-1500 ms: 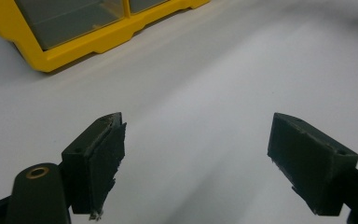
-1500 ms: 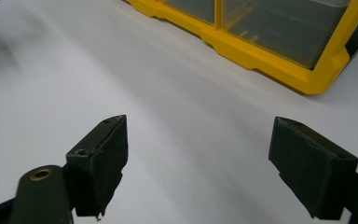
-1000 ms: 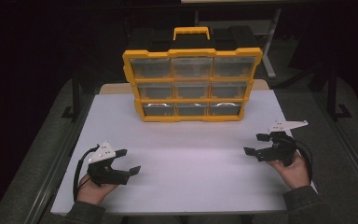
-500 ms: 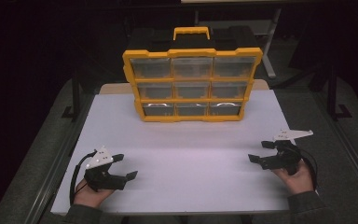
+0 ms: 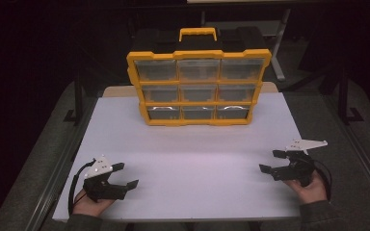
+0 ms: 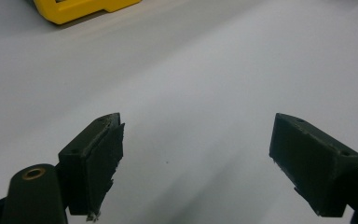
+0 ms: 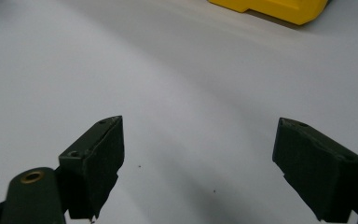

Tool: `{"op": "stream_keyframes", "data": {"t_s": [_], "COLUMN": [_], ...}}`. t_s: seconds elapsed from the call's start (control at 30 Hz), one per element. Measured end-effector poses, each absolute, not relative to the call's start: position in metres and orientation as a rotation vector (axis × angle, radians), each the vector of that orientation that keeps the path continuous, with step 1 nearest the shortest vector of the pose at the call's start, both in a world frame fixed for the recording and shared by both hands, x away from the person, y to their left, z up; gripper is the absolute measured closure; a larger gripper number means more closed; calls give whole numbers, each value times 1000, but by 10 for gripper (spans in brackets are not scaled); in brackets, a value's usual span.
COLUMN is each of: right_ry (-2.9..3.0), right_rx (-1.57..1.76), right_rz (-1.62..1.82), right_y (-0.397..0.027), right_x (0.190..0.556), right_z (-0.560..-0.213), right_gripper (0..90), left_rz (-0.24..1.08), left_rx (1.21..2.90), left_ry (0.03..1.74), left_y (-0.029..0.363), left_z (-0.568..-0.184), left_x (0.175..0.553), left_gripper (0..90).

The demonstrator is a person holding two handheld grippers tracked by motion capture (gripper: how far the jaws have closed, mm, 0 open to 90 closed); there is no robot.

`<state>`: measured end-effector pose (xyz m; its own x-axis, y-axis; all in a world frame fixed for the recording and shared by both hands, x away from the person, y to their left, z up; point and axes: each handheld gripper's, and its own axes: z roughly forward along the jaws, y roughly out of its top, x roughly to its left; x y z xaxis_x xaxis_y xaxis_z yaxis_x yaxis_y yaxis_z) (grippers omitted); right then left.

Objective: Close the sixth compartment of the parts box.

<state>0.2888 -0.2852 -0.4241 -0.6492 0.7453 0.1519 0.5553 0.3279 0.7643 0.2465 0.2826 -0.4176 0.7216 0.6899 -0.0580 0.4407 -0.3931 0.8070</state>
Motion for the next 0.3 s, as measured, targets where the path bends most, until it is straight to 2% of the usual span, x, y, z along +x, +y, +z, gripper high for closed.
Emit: {"op": "stream_keyframes", "data": {"t_s": [0.3], "right_ry": [2374], "right_rx": [1144], "right_rz": [1212], "right_y": [-278], "right_x": [288], "right_z": [-422], "right_gripper": [155], "left_rz": [360], "left_rx": [2077], "left_ry": [842], "left_y": [278], "left_z": [-421], "left_x": [248], "left_gripper": [171]}}
